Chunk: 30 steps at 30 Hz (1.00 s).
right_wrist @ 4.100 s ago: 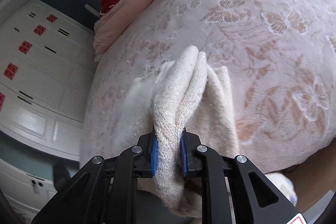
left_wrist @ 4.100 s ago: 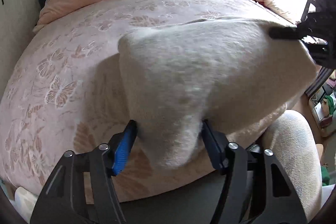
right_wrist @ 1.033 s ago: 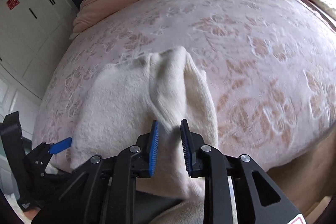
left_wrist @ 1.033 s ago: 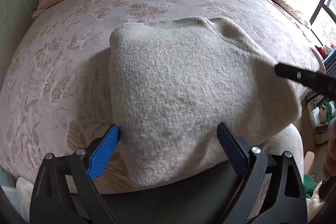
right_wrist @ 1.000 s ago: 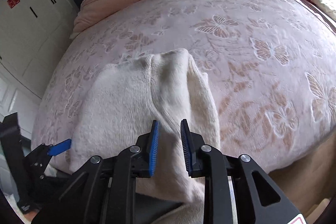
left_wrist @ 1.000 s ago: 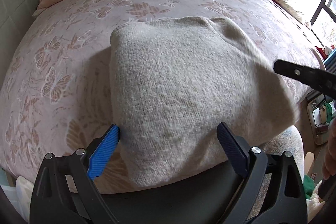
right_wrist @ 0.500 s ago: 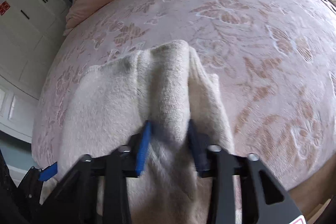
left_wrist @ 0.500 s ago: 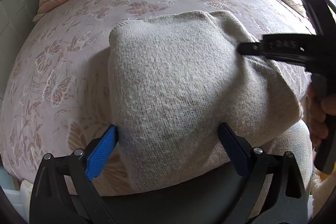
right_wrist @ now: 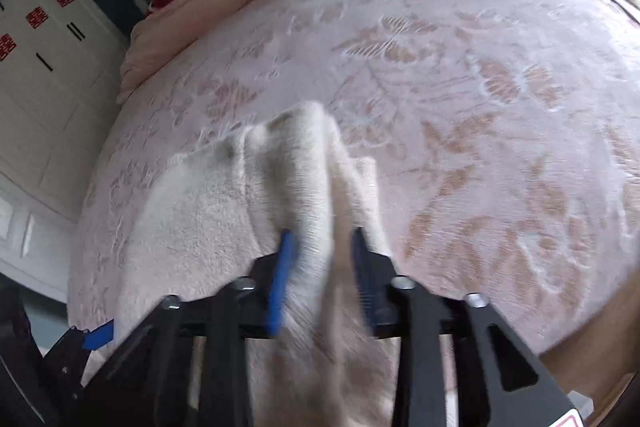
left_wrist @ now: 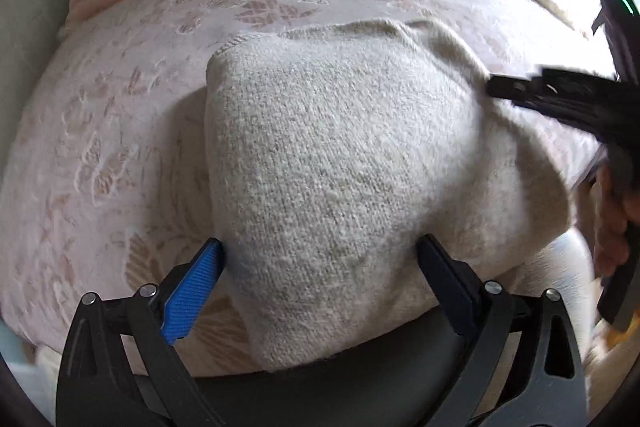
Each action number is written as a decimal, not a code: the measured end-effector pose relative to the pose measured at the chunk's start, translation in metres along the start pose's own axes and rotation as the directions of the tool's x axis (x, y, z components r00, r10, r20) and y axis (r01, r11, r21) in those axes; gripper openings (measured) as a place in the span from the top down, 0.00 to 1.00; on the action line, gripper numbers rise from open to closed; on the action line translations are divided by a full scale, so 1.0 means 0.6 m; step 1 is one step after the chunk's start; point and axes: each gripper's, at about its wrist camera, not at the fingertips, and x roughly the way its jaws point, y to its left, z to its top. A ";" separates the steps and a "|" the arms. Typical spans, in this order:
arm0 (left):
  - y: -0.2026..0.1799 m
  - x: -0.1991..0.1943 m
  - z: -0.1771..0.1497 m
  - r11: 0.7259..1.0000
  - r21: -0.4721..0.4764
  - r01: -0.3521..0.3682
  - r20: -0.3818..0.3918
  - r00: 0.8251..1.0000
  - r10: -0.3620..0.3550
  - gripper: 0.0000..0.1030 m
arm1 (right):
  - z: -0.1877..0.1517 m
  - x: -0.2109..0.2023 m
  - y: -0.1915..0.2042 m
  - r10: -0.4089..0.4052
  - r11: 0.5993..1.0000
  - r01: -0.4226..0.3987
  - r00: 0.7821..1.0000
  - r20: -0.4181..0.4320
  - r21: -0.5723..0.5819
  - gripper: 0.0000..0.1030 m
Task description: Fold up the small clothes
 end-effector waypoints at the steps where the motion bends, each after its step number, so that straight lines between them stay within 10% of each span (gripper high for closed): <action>1: 0.017 -0.005 0.002 0.998 -0.052 0.043 0.005 0.999 -0.043 0.08 | -0.008 -0.010 -0.004 -0.018 1.000 0.018 1.000 0.001 -0.011 0.39; 8: 0.103 0.032 -0.007 0.913 -0.345 0.217 -0.031 0.970 -0.243 0.04 | -0.073 0.029 -0.049 0.093 0.993 -0.081 0.985 -0.142 0.086 0.23; 16: 0.110 0.102 -0.012 0.828 -0.443 0.344 -0.052 0.912 -0.406 0.04 | -0.081 0.084 -0.051 0.261 0.950 -0.224 0.953 -0.158 0.218 0.12; 21: 0.090 0.083 0.007 0.851 -0.392 0.348 -0.054 0.915 -0.400 0.27 | -0.061 0.088 -0.035 0.309 0.933 -0.265 0.937 -0.163 0.243 0.63; 23: 0.081 0.052 0.018 0.873 -0.341 0.349 -0.041 0.922 -0.385 0.43 | -0.048 0.064 -0.024 0.303 0.936 -0.267 0.944 -0.135 0.230 0.67; 30: 0.091 -0.123 0.083 0.883 -0.222 0.414 0.134 0.910 -0.393 0.50 | 0.004 -0.111 0.078 0.315 0.944 -0.318 0.948 0.050 0.086 0.68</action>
